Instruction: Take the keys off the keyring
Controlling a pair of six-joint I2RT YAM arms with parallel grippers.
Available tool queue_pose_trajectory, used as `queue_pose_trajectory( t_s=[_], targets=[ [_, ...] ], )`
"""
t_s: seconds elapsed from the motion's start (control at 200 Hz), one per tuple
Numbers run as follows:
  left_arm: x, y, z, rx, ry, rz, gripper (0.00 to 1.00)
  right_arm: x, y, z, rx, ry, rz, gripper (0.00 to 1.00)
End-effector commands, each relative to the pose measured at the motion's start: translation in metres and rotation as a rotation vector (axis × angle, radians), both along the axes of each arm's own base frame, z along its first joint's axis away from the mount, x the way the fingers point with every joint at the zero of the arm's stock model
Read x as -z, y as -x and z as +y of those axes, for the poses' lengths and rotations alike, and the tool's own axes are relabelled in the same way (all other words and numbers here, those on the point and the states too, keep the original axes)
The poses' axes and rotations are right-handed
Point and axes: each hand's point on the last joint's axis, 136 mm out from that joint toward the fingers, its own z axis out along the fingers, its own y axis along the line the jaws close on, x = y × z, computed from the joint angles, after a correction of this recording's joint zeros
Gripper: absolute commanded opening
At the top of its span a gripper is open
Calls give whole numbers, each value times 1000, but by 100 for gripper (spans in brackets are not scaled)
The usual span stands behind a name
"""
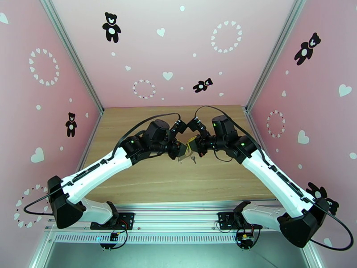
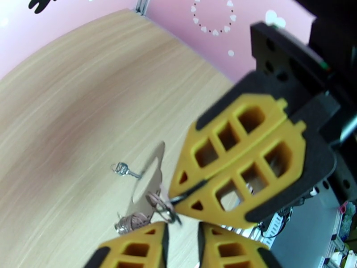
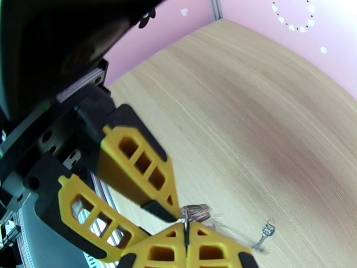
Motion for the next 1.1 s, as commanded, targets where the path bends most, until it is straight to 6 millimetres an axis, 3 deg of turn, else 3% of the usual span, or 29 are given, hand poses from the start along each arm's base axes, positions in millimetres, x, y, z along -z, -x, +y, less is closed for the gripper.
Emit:
queue_pose_trajectory(
  t_s=[0.0, 0.18, 0.516, 0.756, 1.096],
  targets=[
    [-32, -8, 4, -43, 93, -104, 28, -1, 7, 1, -32, -23, 28, 0],
    [-35, -6, 13, -32, 155, -278, 32, -2, 5, -6, -3, -44, 80, 0],
    [-23, 26, 7, 182, 220, -616, 42, -5, 1, -12, 46, -68, 135, 0],
    [-9, 14, -5, 181, 164, -658, 34, -10, -3, -14, 81, -91, 152, 0],
    [5, -5, -11, 117, 130, -692, 31, -14, -8, -14, 111, -112, 166, 0]
  ],
)
